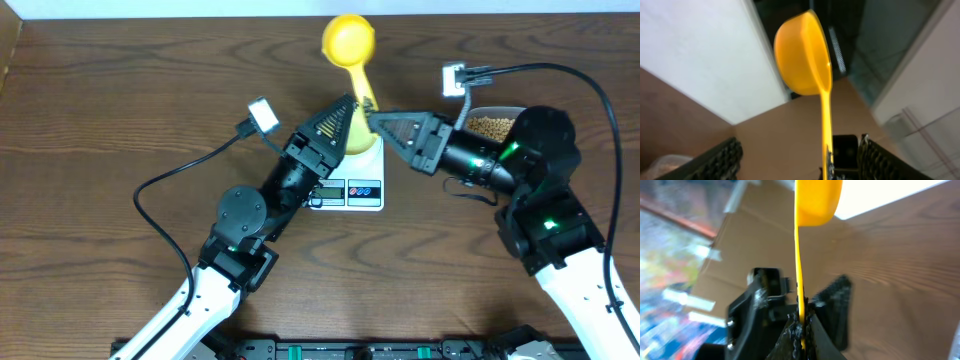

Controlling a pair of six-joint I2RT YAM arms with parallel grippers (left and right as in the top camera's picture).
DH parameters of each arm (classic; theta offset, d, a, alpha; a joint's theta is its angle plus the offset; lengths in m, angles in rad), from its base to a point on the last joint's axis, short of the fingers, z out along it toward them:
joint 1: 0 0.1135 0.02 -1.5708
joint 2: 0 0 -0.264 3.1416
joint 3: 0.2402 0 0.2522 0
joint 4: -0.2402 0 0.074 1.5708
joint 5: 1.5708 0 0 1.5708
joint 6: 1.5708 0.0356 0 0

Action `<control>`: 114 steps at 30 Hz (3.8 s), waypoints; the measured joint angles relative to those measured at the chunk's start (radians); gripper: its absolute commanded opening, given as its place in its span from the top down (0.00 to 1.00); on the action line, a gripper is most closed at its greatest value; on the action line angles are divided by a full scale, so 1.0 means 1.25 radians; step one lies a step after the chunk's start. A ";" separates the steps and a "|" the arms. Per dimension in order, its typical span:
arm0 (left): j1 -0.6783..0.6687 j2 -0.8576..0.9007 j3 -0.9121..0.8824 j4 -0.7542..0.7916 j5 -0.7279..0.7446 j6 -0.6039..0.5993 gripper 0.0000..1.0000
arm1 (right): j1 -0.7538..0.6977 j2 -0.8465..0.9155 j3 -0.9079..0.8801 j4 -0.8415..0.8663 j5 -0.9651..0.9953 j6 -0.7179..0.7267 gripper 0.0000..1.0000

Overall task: Scoop item into bowl and weigh 50g on scale
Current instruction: 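Grasp the scoop handle with the right gripper and release the left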

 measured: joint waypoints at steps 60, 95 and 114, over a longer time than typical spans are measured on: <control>0.053 -0.079 0.225 -0.898 0.099 0.226 0.50 | 0.037 -0.056 0.150 -0.790 0.044 -0.731 0.99; 0.049 -0.079 0.225 -0.900 0.131 0.149 0.93 | 0.036 -0.056 0.153 -0.782 -0.003 -0.747 0.95; 0.051 -0.078 0.225 -0.823 0.132 0.043 0.93 | 0.037 -0.056 0.155 -0.714 -0.014 -0.645 0.24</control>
